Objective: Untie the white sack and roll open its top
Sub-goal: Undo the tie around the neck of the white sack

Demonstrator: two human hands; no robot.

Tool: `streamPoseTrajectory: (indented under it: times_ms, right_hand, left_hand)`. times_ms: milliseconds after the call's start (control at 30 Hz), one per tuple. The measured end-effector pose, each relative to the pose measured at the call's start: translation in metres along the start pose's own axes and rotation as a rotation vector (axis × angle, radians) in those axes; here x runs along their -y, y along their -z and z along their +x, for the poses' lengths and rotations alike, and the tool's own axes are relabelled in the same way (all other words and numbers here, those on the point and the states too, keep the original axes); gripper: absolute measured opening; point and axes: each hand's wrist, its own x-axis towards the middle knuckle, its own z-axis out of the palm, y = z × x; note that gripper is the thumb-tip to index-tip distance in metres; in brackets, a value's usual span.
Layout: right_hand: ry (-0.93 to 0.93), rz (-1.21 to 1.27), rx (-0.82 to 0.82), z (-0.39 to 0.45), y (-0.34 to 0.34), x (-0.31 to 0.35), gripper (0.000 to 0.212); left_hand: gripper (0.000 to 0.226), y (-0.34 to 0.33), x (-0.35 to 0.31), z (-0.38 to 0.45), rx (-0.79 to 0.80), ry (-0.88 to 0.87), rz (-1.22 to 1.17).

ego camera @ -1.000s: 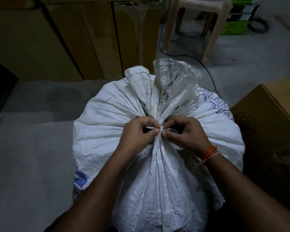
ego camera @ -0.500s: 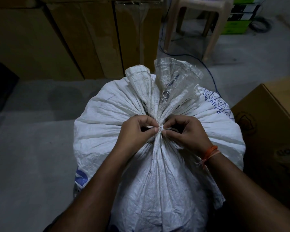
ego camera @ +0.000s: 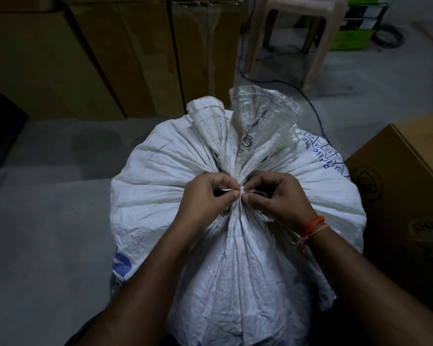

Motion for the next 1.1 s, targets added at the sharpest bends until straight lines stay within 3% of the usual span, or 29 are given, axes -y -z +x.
streamPoseTrajectory:
  times_ms: [767, 1100]
  right_hand:
    - [-0.061, 0.018, 0.009, 0.000, 0.001, 0.003, 0.013]
    - [-0.030, -0.047, 0.005, -0.002, 0.001, 0.011, 0.013]
  left_hand:
    - [0.013, 0.008, -0.002, 0.002, -0.019, 0.028, -0.046]
    - [0.003, -0.002, -0.007, -0.006, -0.038, 0.004, -0.015]
